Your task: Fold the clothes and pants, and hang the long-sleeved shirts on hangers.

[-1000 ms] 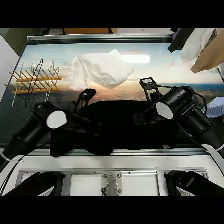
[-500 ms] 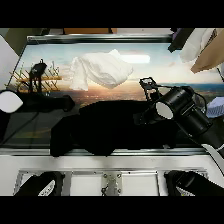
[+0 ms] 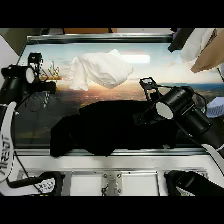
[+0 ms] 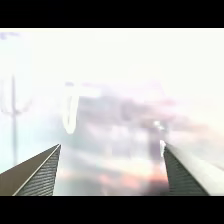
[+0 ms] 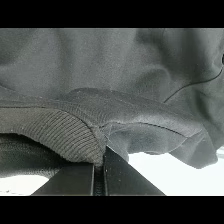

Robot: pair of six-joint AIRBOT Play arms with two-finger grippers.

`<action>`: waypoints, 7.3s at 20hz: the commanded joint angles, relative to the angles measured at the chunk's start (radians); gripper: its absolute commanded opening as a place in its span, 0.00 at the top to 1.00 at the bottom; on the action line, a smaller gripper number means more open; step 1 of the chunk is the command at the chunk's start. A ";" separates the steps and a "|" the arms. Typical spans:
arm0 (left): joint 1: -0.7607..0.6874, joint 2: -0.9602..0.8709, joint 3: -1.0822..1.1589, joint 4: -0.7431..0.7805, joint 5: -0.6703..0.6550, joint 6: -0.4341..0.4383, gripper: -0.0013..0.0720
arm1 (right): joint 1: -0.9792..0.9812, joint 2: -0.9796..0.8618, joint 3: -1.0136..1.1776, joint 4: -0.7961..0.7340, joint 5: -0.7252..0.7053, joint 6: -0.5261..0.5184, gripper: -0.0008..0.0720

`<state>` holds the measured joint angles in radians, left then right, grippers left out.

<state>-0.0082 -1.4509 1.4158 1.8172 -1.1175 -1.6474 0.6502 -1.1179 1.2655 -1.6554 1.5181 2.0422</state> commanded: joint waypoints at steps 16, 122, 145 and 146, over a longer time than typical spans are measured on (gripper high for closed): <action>0.097 -0.542 0.254 0.256 0.096 -0.018 0.04 | 0.001 -0.001 0.001 0.000 0.000 0.000 0.95; -0.357 0.156 -0.375 -0.852 -0.359 1.201 0.96 | 0.001 -0.001 0.199 -0.085 0.121 -0.171 0.95; -0.399 0.156 -0.375 -0.851 -0.294 1.205 0.96 | 0.210 -0.127 0.284 0.036 -0.106 -0.127 0.95; -0.399 0.156 -0.375 -0.851 -0.293 1.205 0.96 | 0.212 -0.128 0.284 0.038 -0.115 -0.127 0.95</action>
<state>-0.4072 -1.2942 1.0401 0.9672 -1.4128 -0.4408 0.8490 -1.2358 1.5391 -1.6287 1.4303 1.9038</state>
